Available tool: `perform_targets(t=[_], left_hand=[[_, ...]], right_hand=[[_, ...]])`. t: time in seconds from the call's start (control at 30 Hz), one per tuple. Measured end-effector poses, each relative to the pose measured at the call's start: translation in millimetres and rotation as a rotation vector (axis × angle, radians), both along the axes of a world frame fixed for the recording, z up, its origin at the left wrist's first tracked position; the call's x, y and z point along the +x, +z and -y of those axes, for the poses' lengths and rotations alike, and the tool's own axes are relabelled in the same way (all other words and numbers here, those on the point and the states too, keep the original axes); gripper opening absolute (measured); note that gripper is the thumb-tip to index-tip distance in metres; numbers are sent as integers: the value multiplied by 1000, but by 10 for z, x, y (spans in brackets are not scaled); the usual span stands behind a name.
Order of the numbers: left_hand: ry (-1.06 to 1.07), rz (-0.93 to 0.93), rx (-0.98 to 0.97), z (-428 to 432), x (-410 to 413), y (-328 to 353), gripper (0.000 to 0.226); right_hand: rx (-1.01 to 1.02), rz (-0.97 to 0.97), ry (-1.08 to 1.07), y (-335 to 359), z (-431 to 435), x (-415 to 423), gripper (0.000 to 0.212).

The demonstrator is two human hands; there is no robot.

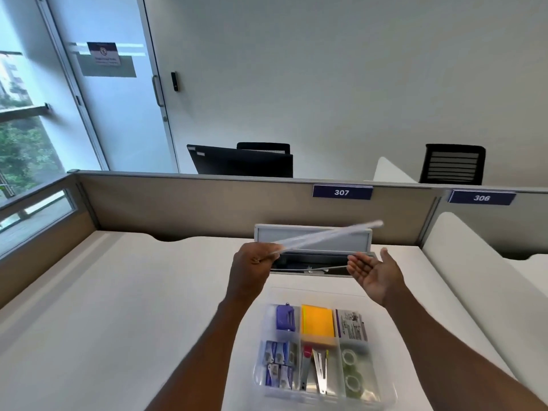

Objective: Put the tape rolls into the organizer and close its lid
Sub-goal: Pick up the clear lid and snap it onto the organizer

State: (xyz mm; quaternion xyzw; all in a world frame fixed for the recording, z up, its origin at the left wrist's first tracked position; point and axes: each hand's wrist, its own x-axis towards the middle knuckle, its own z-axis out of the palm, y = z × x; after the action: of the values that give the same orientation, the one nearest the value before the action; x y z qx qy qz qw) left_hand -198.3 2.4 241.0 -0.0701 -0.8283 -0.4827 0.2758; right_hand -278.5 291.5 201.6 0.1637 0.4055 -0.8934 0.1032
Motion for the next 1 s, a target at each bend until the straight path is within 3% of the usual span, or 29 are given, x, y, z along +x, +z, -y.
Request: perform_targets(t=[0.1,0.17,0.3,0.37,0.4,0.5,0.57,0.6,0.67,0.77,0.83,1.0], left_hand=[[-49,-62,-200,-70,2,-117,18],[-55,-38,-200,-85,6,-172,17],[-56,54,-183,-84,28,-309,19],[-94,170,-174,-37,37,-397,21],[-143,271,-172,-12,43,-443,36],[-285,683,-172,39,62,-548,106],[-303,802,-56,31,101,-588,128],[-277,799,47,8,116,-605,128],[-144,778,188,-68,112,-616,106],[99,739,80,-153,68,-725,45],[161,729,-36,-178,104,-807,21],[204,799,-50,-258,287,-1028,21]], right_hand=[[-32,-8,2,-53,-237,4,69],[-4,14,31,-85,-361,45,61],[122,83,119,-121,-498,171,20],[234,114,203,-126,-533,245,27],[280,127,227,-132,-554,276,26],[329,183,211,-229,-663,319,12],[406,216,226,-308,-717,369,12],[455,234,244,-355,-722,407,11],[562,272,283,-442,-699,491,8],[797,254,339,-564,-640,597,6],[978,199,340,-617,-590,668,4],[1430,20,334,-760,-569,804,25]])
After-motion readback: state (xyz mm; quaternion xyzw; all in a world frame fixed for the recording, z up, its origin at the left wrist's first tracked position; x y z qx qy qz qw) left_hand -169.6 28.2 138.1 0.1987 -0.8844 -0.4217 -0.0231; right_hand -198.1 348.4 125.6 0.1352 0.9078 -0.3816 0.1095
